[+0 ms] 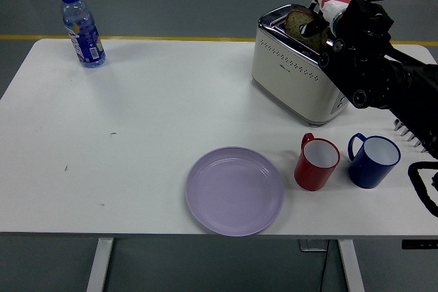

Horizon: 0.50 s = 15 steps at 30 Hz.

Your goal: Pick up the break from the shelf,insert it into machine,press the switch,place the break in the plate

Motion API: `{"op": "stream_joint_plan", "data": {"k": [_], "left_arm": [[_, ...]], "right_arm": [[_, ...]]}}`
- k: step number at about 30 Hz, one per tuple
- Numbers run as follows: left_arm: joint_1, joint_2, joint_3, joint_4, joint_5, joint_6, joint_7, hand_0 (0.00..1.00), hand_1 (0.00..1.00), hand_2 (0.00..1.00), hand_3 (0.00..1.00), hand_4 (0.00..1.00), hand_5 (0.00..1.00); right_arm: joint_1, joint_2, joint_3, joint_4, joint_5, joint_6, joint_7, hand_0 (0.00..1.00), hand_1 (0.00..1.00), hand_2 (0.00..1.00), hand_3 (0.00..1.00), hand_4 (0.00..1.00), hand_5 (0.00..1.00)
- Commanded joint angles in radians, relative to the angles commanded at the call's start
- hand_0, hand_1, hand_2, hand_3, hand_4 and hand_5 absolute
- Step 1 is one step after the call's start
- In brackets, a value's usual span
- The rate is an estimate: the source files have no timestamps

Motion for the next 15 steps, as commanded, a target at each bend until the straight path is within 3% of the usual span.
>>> {"op": "stream_joint_plan", "data": {"k": [1, 2, 7, 8, 15], "left_arm": [[0.000, 0.000, -0.002, 0.000, 0.003, 0.000, 0.000, 0.597, 0.428, 0.401, 0.548, 0.296, 0.916], [0.001, -0.001, -0.005, 0.000, 0.007, -0.001, 0.001, 0.597, 0.428, 0.398, 0.548, 0.295, 0.916], [0.002, -0.001, -0.011, 0.000, 0.016, -0.003, 0.001, 0.597, 0.428, 0.398, 0.548, 0.295, 0.916], [0.002, -0.001, -0.013, 0.000, 0.019, -0.003, 0.001, 0.597, 0.426, 0.397, 0.547, 0.295, 0.916], [0.005, 0.000, -0.018, 0.000, 0.027, -0.004, 0.001, 0.597, 0.424, 0.396, 0.548, 0.296, 0.916]], "right_arm": [[-0.001, 0.000, -0.005, 0.001, 0.010, -0.013, 0.009, 0.311, 0.346, 0.408, 0.531, 0.650, 0.202], [-0.002, 0.000, -0.012, 0.002, 0.022, -0.025, 0.021, 0.275, 0.332, 0.413, 0.509, 0.568, 0.103], [-0.005, 0.000, -0.029, 0.002, 0.046, -0.038, 0.043, 0.275, 0.332, 0.413, 0.509, 0.568, 0.103], [-0.005, 0.000, -0.031, 0.000, 0.049, -0.037, 0.044, 0.232, 0.310, 0.389, 0.491, 0.555, 0.037], [-0.008, 0.000, -0.033, 0.003, 0.046, -0.054, 0.049, 0.258, 0.298, 0.381, 0.485, 0.568, 0.002]]}}
